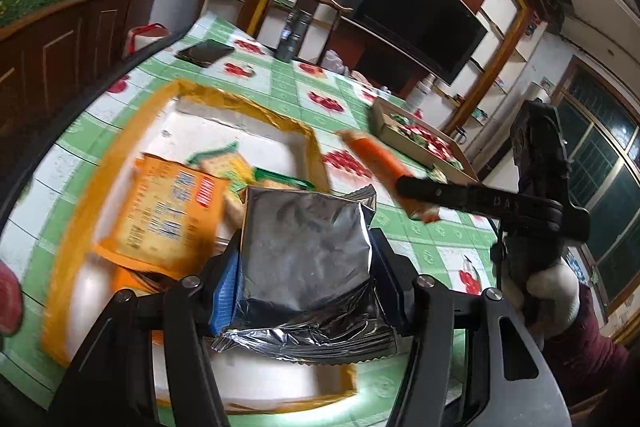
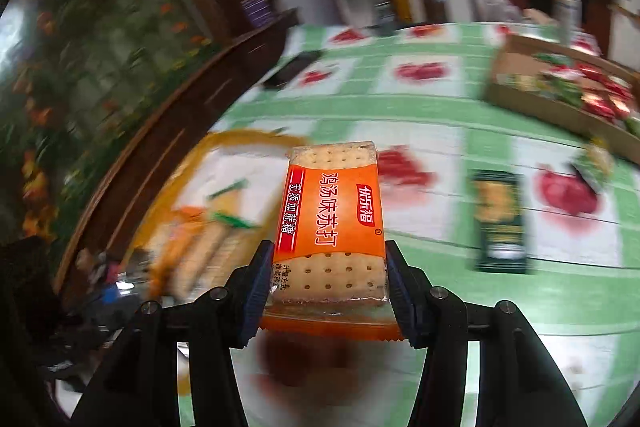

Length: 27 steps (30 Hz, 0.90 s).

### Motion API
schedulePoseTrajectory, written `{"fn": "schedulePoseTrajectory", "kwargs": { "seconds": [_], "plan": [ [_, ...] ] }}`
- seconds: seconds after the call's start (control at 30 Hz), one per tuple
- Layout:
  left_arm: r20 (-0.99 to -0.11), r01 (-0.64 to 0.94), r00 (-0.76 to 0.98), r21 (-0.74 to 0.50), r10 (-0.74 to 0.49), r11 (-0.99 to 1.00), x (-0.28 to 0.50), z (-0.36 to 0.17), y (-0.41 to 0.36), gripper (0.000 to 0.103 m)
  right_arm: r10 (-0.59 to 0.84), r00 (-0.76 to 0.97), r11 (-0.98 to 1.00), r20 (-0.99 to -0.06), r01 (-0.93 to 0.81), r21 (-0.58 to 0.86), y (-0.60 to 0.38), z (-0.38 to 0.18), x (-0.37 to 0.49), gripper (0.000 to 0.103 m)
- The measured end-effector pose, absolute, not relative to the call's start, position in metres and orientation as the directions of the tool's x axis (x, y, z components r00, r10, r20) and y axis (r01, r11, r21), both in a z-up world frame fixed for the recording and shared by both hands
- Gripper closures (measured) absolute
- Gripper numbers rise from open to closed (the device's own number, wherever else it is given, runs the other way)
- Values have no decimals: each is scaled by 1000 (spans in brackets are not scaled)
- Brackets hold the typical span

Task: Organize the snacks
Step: 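Carry the silver packet with the left tool while the right tool carries the orange pack over the tray, then open both tools to drop the silver packet and orange pack into the tray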

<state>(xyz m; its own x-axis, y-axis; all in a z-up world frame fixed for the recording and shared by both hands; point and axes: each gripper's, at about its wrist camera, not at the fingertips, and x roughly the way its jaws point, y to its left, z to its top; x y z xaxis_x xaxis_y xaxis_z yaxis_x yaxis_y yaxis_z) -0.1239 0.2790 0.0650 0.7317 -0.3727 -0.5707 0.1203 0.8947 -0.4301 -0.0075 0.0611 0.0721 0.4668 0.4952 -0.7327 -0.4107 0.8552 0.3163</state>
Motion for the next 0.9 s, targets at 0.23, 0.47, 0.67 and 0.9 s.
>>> {"fn": "schedulePoseTrajectory", "kwargs": {
  "seconds": [0.23,0.47,0.67,0.9],
  "plan": [
    [-621,46,717,-410,-316,911,-92,55,305,46,499,413,812,-762,-530,245,152,60,-11,48],
    [-614,-35,722,-495,-321,868,-80,43,335,44,416,472,832,-777,-543,115,192,49,-4,47],
    [-568,-43,749,-555,-340,831,-96,52,346,36,467,476,825,-745,-538,174,187,53,-7,44],
    [-527,-18,762,-597,-376,802,-110,64,337,28,491,524,832,-696,-520,195,152,61,-27,37]
  ]
}}
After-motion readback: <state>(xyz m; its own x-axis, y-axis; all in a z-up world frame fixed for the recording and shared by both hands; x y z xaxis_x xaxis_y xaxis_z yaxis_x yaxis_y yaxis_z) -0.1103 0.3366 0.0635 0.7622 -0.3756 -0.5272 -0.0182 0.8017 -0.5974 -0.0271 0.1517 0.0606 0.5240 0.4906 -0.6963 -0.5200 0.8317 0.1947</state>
